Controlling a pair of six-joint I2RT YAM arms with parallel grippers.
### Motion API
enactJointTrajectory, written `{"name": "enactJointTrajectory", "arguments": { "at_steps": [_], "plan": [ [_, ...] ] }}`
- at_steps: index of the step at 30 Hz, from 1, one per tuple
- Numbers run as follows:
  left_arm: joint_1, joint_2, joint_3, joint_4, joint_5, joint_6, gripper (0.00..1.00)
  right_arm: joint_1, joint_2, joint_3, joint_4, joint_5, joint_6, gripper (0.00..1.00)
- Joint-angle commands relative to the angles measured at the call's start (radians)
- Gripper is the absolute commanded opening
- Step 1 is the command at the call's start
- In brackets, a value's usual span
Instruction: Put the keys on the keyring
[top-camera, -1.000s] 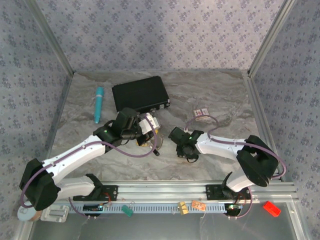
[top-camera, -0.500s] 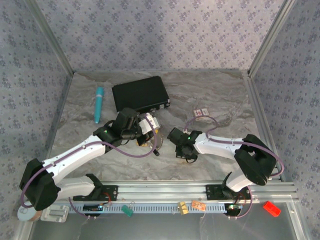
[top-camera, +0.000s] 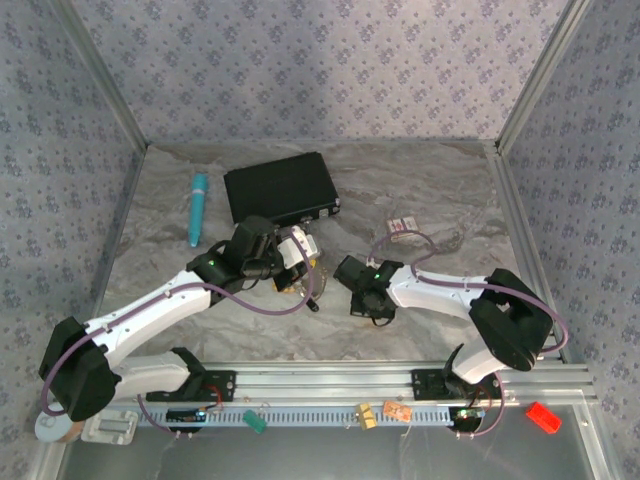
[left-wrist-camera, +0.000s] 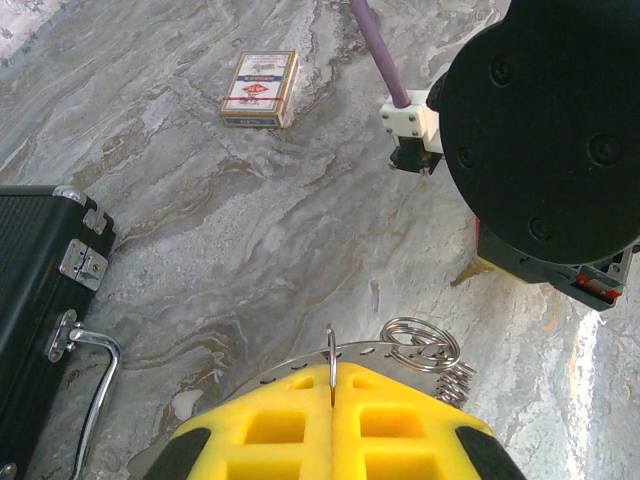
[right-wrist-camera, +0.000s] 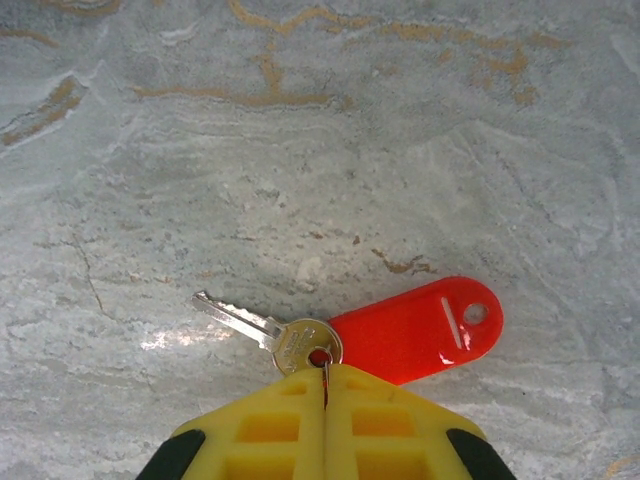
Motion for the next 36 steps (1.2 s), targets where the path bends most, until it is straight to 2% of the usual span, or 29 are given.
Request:
{"name": "enactJointTrajectory", "arguments": {
  "at_steps": [1, 7, 15, 22, 26, 29, 33, 36],
  "plan": [
    [-0.006, -0.015, -0.006, 0.003, 0.028, 0.011, 0.00, 0.004, 0.014, 0.018, -0.027, 0.021, 0.009, 0.15],
    [-0.007, -0.017, -0.005, 0.003, 0.028, 0.013, 0.00, 0.004, 0.022, 0.020, -0.022, 0.014, 0.008, 0.15],
    [-0.006, -0.018, -0.006, 0.005, 0.025, 0.013, 0.00, 0.006, 0.025, 0.022, -0.029, 0.018, 0.008, 0.00],
    [-0.006, -0.020, -0.011, 0.009, 0.013, 0.007, 0.00, 0.021, -0.050, 0.028, -0.040, 0.078, -0.053, 0.00],
    [-0.007, -0.022, -0.008, 0.014, 0.006, -0.011, 0.00, 0.030, -0.184, 0.004, -0.016, 0.190, -0.206, 0.00],
    [-0.007, -0.022, -0.005, 0.020, 0.005, -0.021, 0.00, 0.001, -0.281, -0.021, 0.047, 0.221, -0.375, 0.00],
    [-0.007, -0.023, 0.001, 0.021, 0.014, -0.029, 0.00, -0.065, -0.373, -0.033, 0.156, 0.151, -0.651, 0.00],
    [-0.007, -0.029, -0.003, 0.029, 0.030, -0.034, 0.00, -0.128, -0.421, -0.034, 0.206, 0.092, -0.790, 0.00]
  ]
}}
